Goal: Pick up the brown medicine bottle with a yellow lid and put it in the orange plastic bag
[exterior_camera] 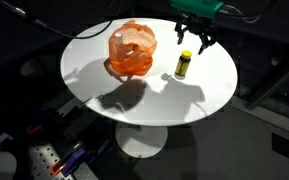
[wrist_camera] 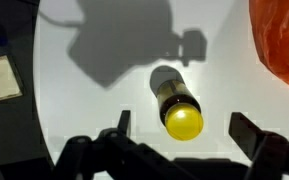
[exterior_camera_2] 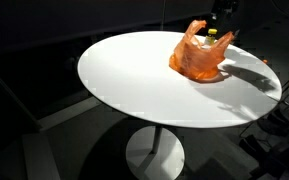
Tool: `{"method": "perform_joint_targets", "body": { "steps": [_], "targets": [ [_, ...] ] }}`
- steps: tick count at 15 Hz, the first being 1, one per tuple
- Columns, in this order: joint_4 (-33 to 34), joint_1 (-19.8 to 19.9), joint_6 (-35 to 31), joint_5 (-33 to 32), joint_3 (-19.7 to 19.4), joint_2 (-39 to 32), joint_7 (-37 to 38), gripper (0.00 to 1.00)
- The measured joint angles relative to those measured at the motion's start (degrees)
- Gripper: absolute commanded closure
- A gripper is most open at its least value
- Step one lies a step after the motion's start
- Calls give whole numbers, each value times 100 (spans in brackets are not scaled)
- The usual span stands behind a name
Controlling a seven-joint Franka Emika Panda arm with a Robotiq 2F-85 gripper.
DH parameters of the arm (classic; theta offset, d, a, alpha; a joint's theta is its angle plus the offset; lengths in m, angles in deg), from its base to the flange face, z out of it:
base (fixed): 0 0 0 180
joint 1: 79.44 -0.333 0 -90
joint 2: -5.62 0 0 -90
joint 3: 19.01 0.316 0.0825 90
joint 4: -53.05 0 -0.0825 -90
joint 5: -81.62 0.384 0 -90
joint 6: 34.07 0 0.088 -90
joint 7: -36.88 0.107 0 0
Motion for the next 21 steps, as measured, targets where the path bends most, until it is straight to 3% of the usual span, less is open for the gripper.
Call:
{"method": "perform_joint_targets", "body": {
  "steps": [4, 5, 6, 8, 12, 14, 21],
  "targets": [
    [175, 8, -87, 3, 35, -265, 0, 0],
    [234, 13, -87, 3, 48, -328, 0, 4],
    [296, 18, -88, 3, 62, -390, 0, 24],
    [423, 26, -90, 3, 86, -503, 0, 32],
    [636, 26, -90, 3, 96, -669, 0, 67],
    [713, 27, -90, 3, 97, -710, 0, 80],
    [819, -5, -96, -3, 98, -676, 40, 80]
  ]
}}
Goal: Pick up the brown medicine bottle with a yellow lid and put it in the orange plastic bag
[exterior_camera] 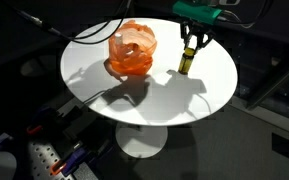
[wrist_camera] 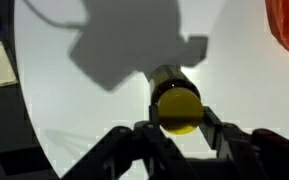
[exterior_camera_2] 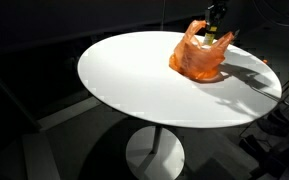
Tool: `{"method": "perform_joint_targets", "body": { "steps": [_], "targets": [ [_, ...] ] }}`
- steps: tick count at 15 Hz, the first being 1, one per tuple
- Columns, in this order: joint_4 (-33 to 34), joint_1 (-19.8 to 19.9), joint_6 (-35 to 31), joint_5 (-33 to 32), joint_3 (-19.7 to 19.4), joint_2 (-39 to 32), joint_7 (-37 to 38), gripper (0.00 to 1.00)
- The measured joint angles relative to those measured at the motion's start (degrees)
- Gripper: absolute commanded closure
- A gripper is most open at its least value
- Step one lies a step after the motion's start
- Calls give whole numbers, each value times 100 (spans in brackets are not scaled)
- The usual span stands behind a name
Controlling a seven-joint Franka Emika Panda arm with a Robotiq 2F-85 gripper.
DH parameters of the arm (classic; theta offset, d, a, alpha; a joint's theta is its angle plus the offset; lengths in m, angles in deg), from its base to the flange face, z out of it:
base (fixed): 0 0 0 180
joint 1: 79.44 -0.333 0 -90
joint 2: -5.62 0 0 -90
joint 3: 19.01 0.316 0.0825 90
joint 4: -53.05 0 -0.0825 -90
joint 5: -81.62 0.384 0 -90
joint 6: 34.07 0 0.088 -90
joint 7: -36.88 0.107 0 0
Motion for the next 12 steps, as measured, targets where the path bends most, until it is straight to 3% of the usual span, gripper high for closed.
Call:
{"method": "perform_joint_targets", "body": {
  "steps": [5, 12],
  "targets": [
    [-185, -150, 5, -40, 34, 385, 0, 80],
    [-1061, -322, 296, -51, 136, 1608, -13, 80]
  ]
}}
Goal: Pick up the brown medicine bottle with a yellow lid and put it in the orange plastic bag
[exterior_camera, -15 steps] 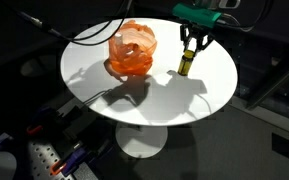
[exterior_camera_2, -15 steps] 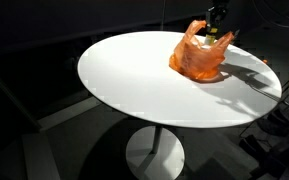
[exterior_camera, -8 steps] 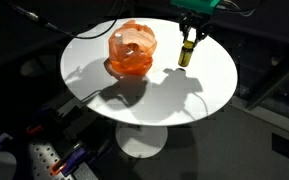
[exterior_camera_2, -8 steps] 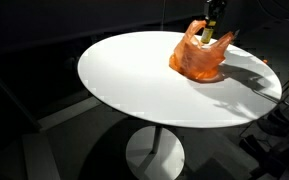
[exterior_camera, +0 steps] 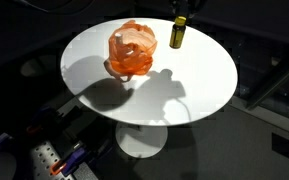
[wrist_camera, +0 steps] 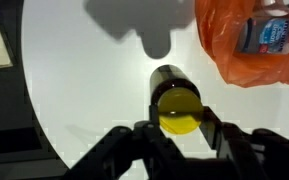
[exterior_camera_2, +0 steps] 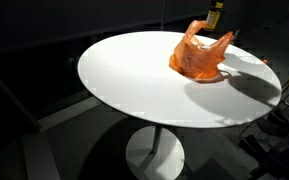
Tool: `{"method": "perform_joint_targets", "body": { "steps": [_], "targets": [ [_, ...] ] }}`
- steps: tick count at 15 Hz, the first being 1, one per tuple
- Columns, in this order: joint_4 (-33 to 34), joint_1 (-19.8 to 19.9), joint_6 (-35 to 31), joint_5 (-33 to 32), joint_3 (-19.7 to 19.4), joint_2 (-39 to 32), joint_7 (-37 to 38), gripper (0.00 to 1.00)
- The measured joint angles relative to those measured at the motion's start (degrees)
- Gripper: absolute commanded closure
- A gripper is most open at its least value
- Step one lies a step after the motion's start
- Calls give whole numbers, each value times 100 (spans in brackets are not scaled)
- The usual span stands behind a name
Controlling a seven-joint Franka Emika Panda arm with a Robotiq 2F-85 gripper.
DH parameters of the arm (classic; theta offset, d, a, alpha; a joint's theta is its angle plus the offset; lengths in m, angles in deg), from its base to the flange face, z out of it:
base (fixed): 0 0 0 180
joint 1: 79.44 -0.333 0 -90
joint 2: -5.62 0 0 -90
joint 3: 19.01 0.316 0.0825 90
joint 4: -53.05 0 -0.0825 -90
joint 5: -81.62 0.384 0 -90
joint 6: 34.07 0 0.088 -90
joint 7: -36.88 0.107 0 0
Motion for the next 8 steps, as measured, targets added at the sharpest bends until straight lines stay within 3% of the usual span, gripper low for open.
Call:
{"method": "perform_joint_targets", "body": {
  "steps": [8],
  "targets": [
    [-1012, -335, 301, 67, 427, 1022, -80, 80]
  ]
}}
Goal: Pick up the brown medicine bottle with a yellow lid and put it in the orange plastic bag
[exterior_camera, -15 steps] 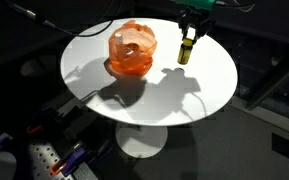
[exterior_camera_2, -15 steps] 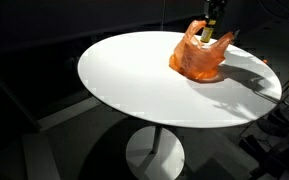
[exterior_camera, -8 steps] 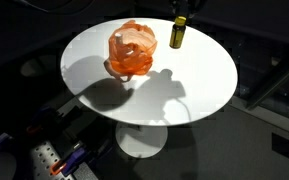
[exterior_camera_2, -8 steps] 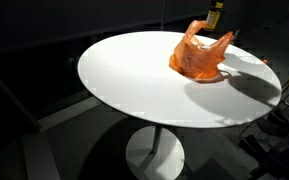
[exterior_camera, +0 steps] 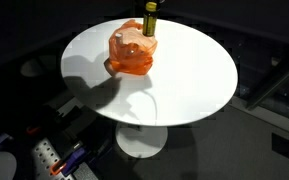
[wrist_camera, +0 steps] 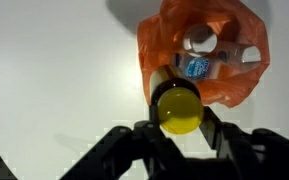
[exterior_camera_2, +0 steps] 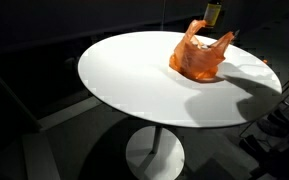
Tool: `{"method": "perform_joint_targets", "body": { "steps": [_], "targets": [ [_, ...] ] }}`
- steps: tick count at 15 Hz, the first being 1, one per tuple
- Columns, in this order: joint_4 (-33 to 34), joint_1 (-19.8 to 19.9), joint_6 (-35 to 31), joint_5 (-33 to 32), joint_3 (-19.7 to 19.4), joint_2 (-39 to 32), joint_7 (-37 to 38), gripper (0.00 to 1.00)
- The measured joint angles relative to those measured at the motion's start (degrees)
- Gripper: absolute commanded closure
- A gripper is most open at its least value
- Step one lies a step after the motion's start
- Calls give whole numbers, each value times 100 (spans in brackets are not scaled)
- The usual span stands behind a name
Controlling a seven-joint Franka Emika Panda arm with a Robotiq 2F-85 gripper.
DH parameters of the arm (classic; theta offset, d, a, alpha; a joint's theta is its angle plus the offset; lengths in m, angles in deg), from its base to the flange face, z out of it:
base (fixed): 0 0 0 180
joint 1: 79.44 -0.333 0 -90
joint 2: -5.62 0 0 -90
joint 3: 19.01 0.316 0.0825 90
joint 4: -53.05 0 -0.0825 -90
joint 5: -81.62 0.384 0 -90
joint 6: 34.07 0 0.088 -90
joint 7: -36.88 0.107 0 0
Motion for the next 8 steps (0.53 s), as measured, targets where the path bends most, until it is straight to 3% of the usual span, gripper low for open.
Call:
{"method": "perform_joint_targets", "body": {
  "steps": [8],
  "targets": [
    [-419, -129, -295, 232, 137, 25, -217, 80]
  ]
}}
